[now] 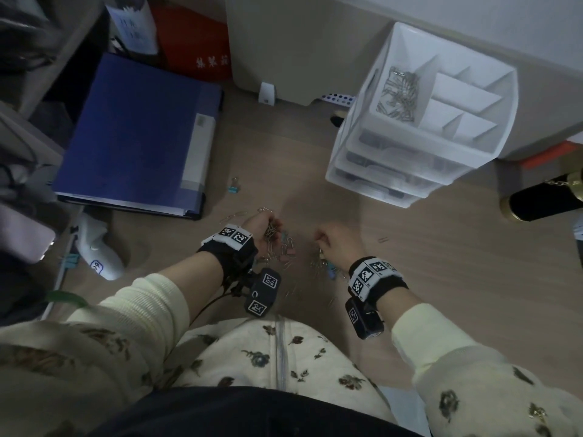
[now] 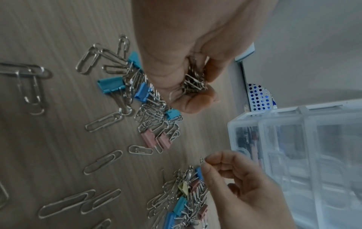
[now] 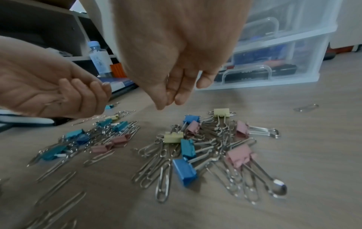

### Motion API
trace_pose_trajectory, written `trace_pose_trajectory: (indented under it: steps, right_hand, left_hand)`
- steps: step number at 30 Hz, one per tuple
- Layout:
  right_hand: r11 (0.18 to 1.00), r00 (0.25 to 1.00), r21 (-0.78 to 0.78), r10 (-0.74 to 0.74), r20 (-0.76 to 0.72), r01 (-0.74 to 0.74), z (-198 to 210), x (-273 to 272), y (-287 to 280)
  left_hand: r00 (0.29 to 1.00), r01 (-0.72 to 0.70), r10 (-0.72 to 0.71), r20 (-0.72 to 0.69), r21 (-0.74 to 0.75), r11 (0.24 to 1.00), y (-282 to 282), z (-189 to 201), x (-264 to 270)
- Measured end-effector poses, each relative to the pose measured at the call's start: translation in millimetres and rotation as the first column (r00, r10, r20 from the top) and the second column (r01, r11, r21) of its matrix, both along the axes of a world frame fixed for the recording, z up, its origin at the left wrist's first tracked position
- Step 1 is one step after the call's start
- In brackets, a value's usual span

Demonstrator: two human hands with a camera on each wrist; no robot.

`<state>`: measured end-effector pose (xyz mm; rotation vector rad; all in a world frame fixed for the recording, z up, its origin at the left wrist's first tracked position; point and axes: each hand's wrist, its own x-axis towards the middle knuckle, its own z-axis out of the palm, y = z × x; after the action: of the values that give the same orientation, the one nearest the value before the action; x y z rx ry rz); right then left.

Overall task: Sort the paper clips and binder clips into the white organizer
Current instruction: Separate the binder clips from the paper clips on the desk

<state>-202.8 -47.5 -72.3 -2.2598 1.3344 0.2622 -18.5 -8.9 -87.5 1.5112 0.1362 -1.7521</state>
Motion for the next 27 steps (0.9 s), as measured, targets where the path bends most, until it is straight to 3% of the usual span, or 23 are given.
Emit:
trace_pose_trajectory:
  steps: [10,15,27]
  right_hand:
    - [0.954,0.954,0.082,0.294,-0.061,-0.289,-5,1,64]
    - [0.995,0.976,0.008,0.096,-0.194,-0.096,-21,8,100]
    - [0.992,1.000,-0.126,0.011,-0.021,-0.014,-40,19,120]
  left_hand:
    - [1.000,0.024,-0.024,0.006,-0.010,1.000,31,4,4]
    - [0.998,0.049,-0.050,0.047,0.018,0.999,57,-2,12]
    - [0.995,0.049,-0.052,0.081,0.045,0.998,89,-5,21]
